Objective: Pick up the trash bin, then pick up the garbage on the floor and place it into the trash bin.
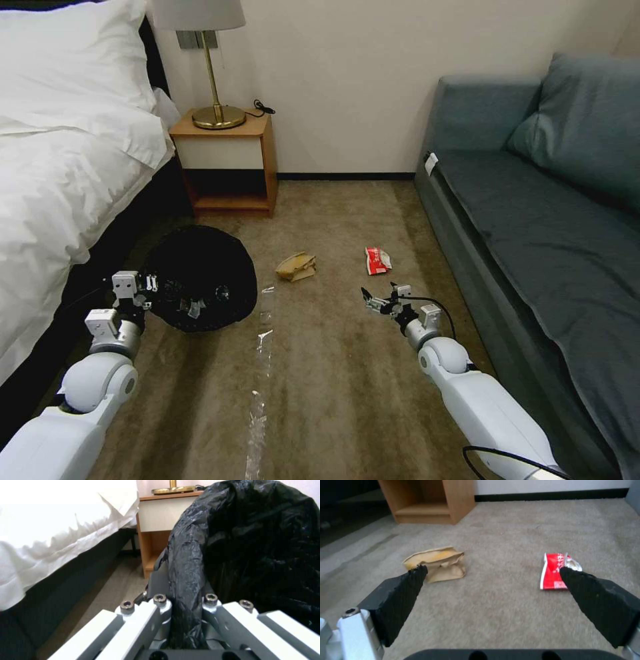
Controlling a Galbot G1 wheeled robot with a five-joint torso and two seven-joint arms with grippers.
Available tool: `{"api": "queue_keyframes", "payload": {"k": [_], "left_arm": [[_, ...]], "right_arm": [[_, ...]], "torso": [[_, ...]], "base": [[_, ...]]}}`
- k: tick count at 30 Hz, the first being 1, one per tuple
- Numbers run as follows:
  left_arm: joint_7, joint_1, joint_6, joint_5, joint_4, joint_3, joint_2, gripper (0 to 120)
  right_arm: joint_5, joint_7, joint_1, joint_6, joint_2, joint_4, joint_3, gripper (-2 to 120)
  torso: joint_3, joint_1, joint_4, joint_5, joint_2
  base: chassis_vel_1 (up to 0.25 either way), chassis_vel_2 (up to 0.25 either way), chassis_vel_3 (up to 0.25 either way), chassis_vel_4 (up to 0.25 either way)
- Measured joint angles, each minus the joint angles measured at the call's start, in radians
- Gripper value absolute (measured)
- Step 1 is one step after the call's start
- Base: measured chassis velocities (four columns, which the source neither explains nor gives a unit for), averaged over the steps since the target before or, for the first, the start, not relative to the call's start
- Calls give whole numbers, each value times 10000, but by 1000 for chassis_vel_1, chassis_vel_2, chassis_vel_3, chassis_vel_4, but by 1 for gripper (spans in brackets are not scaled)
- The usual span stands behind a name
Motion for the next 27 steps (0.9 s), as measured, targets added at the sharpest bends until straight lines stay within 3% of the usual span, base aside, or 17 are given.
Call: {"api": "queue_keyframes", "payload": {"k": [27], "left_arm": [[281, -145, -160, -110, 417, -91, 114, 4]], "right_arm": [[-247, -226, 448, 165, 472, -900, -136, 100]], "torso": [[-1, 0, 3, 2, 0]], "base": [[-135, 142, 133, -138]]}}
